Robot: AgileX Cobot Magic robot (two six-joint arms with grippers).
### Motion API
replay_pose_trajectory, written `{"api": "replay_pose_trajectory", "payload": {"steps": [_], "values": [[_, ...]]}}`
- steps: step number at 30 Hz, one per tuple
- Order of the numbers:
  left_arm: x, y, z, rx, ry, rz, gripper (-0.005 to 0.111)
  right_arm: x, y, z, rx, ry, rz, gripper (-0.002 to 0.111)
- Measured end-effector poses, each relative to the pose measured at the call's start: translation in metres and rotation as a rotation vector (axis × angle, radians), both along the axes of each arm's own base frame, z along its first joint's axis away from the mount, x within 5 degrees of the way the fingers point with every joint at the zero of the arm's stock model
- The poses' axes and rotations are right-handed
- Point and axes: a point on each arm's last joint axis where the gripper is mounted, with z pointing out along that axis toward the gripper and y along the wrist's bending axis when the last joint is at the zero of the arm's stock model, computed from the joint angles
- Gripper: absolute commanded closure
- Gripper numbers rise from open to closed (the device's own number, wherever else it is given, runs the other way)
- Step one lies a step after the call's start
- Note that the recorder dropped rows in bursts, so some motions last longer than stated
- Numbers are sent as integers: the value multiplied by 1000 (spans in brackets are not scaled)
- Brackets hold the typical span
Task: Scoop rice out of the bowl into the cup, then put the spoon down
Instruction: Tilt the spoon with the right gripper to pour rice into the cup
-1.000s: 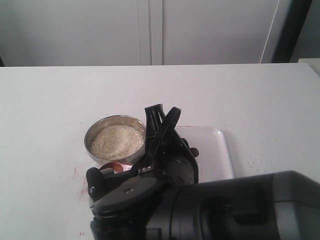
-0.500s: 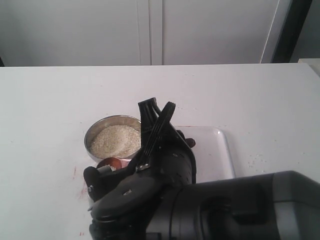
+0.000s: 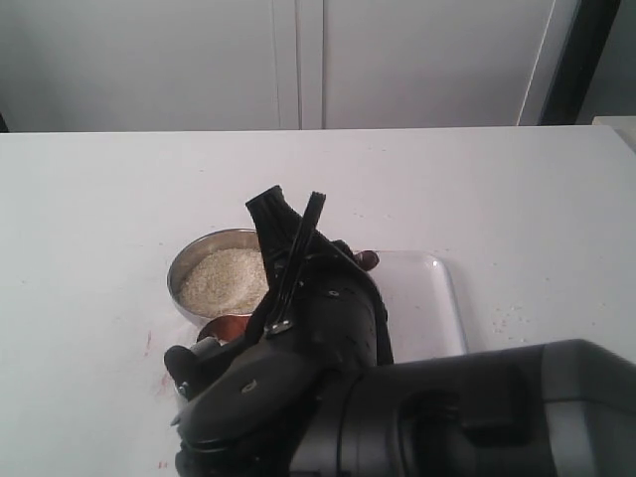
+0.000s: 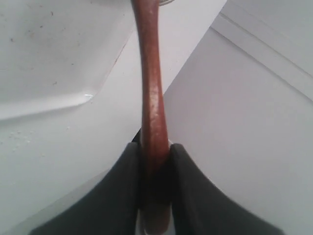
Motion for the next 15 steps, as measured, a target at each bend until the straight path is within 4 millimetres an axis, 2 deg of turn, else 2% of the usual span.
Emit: {"api": "replay_pose_trajectory", "payload": {"steps": [15], "values": [[0,0,0,0,0,0,92,5,3,8,-94,-87,90,108]]}}
